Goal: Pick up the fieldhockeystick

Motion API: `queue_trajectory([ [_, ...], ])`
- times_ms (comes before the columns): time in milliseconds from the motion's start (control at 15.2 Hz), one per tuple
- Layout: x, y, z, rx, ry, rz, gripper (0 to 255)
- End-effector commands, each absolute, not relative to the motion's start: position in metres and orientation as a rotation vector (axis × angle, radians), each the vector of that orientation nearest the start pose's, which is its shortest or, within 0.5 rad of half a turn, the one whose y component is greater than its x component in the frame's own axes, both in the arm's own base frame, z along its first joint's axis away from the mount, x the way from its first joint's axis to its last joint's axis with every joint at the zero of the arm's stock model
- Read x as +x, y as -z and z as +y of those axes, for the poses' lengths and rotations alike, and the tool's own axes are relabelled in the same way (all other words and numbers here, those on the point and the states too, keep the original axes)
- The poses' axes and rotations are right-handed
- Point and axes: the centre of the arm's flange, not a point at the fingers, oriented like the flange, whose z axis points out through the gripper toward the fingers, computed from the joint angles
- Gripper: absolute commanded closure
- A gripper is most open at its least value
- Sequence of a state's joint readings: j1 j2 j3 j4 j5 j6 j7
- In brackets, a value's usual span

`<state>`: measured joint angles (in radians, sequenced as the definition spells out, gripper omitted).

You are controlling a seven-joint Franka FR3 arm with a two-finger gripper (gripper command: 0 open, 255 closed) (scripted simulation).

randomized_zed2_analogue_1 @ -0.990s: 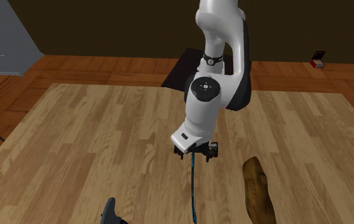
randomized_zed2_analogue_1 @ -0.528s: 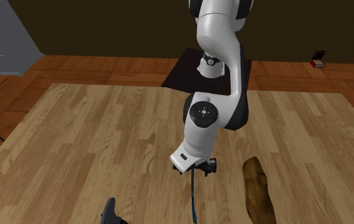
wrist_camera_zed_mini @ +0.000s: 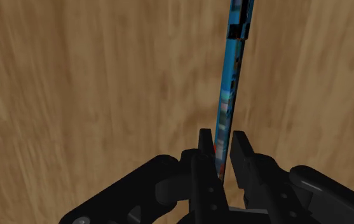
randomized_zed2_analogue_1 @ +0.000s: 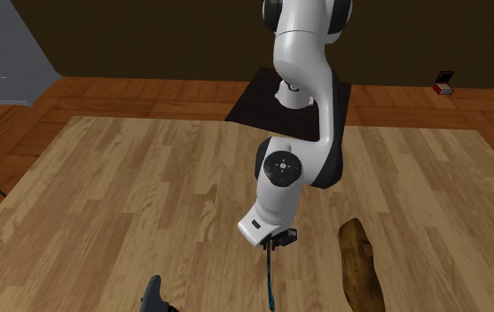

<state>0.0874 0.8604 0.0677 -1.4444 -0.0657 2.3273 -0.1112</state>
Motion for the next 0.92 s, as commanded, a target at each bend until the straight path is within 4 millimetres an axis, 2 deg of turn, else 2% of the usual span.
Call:
queue_trajectory([
  [0, 0.717, -0.176, 0.102, -3.106, 0.039, -0.448, 255],
  [396, 0.717, -0.176, 0.102, -3.106, 0.039, -0.448, 255],
  [858, 0.717, -0.213, 0.102, -3.106, 0.039, -0.448, 255],
])
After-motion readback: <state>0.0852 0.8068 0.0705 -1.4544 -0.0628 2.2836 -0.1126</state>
